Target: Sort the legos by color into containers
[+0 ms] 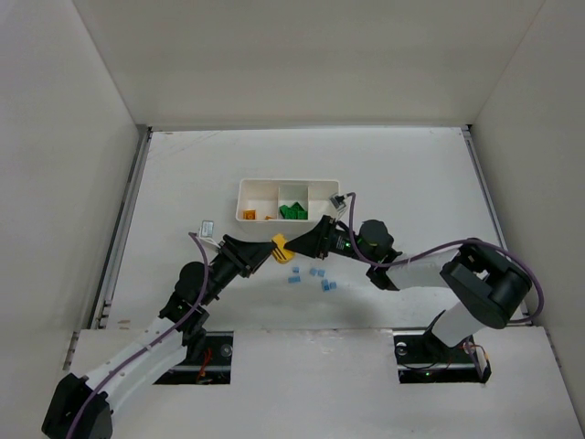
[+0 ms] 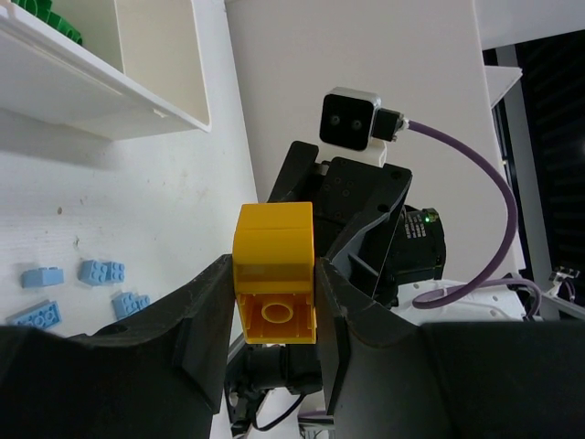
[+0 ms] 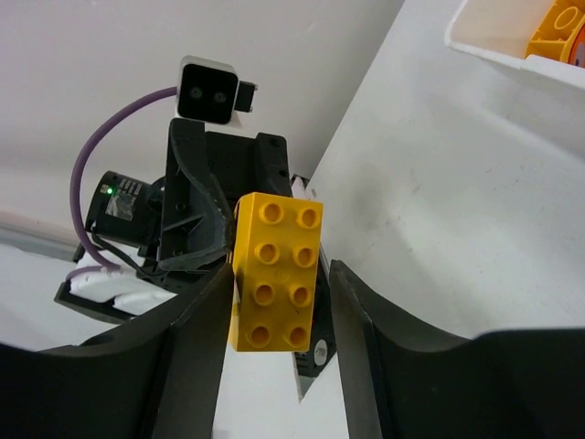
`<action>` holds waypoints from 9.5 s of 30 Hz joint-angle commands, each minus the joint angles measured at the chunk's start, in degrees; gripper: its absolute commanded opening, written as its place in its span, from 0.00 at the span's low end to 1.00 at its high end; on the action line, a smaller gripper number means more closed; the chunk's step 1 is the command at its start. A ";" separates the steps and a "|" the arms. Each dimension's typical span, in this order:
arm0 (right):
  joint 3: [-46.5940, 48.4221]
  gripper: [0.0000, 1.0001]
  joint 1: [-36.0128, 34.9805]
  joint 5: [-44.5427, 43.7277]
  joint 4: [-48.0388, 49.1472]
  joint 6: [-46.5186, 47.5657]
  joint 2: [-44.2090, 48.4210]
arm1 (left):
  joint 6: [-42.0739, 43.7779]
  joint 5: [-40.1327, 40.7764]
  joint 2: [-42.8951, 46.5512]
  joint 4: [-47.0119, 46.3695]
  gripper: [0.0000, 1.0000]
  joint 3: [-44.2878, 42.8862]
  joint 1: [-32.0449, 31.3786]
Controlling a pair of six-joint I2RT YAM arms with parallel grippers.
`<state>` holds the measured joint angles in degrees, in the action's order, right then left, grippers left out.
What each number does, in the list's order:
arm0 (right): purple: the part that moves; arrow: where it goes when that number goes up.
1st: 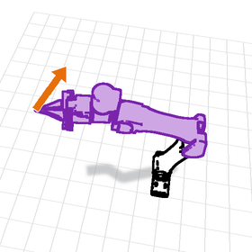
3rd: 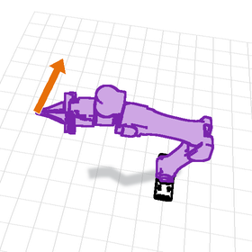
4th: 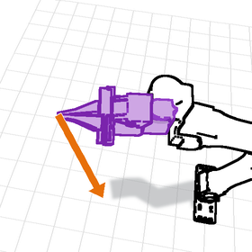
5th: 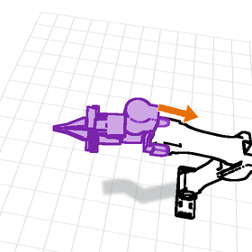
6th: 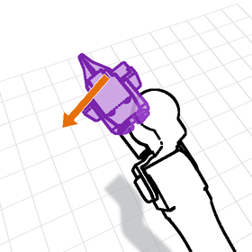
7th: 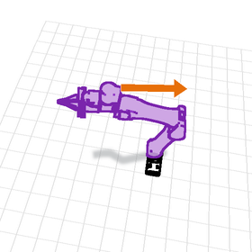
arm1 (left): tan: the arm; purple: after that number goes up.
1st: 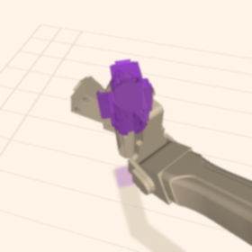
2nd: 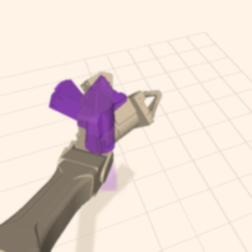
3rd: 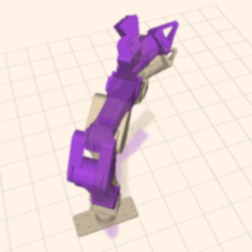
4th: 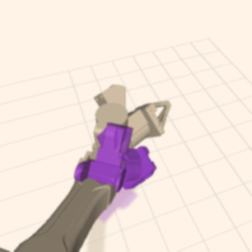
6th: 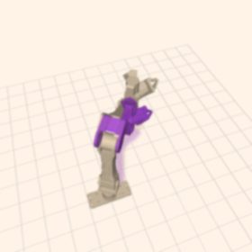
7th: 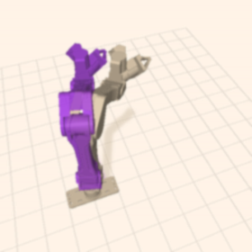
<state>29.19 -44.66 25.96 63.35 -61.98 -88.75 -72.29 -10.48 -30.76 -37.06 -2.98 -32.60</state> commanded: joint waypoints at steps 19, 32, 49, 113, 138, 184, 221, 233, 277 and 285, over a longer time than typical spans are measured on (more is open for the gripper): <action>1.92 0.53 0.68 5.33 10.74 -6.58 -4.68 | 0.49 -1.47 -0.09 -5.83 0.15 1.84 1.09; -0.71 0.35 5.41 5.33 14.43 -9.13 -1.87 | 0.22 -2.00 0.70 -6.27 0.13 2.98 1.18; 1.83 0.36 9.39 6.22 2.83 -4.39 5.17 | 0.05 -5.69 1.58 -5.65 0.12 4.21 5.75; 11.16 0.29 0.86 -31.13 -46.55 24.36 15.35 | 38.27 29.54 -38.65 17.01 0.19 -34.89 4.43; 14.92 0.49 -14.08 -36.94 -57.54 28.67 3.86 | 43.47 34.56 -34.73 24.66 0.51 -37.02 -0.83; 29.16 0.25 -8.05 -46.97 -68.63 33.66 7.10 | 39.50 34.91 -16.51 28.19 0.53 -16.00 -26.24; 27.24 0.64 3.84 -39.67 -60.01 36.40 7.80 | 54.10 32.36 -49.91 21.50 0.39 -26.63 -33.27; 25.13 0.64 3.84 -39.49 -59.31 36.31 10.09 | 55.16 35.26 -55.37 25.19 0.33 -30.50 -34.59; 7.65 0.51 7.18 -44.32 -56.67 29.02 25.73 | 52.34 32.45 -45.78 23.45 0.14 -45.61 -25.37; 1.84 0.43 5.78 -44.50 -55.18 26.12 27.23 | 50.67 27.01 -59.92 15.79 0.15 -55.27 -15.61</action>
<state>31.88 -37.78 -17.63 4.34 -34.00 -62.41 -21.04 19.59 -87.33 -17.34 -54.50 -50.39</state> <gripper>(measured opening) 0.433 0.170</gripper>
